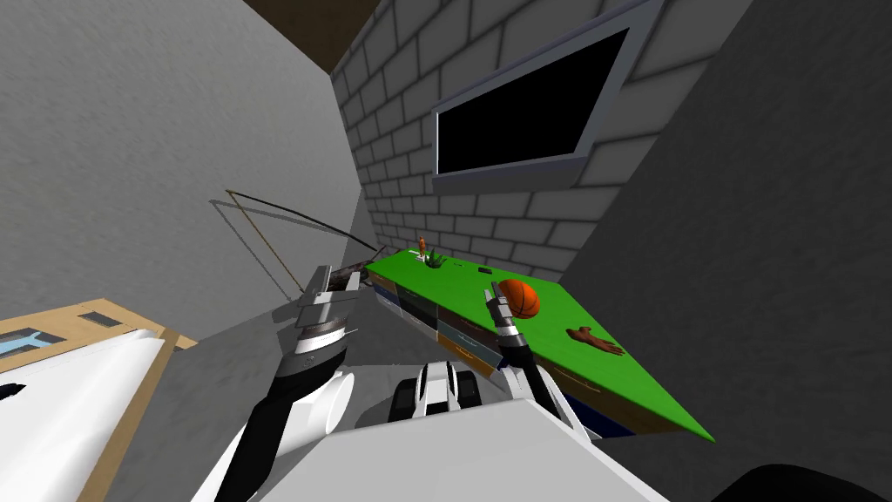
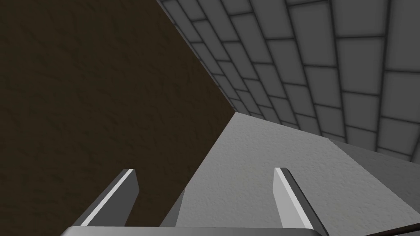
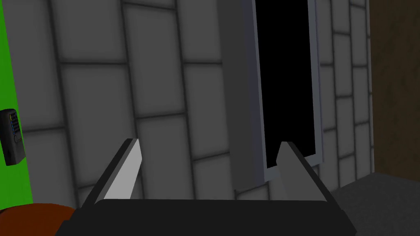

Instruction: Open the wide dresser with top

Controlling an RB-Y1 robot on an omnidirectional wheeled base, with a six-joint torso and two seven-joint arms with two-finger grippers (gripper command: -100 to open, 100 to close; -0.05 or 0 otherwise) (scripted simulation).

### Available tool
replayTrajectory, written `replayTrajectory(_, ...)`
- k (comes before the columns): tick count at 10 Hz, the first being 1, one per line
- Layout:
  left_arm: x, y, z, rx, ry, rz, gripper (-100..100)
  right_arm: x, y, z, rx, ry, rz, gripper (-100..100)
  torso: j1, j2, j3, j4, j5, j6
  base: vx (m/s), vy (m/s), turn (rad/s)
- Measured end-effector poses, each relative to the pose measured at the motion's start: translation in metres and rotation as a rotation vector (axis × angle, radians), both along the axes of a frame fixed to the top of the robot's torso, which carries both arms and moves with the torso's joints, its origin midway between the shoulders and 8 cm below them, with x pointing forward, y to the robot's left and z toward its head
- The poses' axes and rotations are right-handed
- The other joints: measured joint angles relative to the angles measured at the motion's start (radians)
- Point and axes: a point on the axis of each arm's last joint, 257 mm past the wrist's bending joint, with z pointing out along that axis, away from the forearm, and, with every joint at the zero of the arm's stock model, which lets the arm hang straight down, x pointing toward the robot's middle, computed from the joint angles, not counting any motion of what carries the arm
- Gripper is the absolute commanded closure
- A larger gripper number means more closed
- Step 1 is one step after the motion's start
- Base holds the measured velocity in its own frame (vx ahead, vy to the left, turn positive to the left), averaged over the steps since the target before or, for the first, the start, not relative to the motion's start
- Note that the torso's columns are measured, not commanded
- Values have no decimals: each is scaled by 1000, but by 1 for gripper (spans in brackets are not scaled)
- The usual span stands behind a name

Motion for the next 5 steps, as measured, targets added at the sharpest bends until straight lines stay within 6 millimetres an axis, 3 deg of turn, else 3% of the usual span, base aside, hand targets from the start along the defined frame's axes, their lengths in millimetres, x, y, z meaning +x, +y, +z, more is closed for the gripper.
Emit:
replayTrajectory(2,0,0,0,0,0,0,0,7,4,-23,-26,71,11,-100,1,0,0,0,0,0,-29,42,120)
replayTrajectory(5,0,0,0,0,0,0,0,22,11,-82,-80,223,28,-100,1,1,0,0,0,0,-25,45,62)
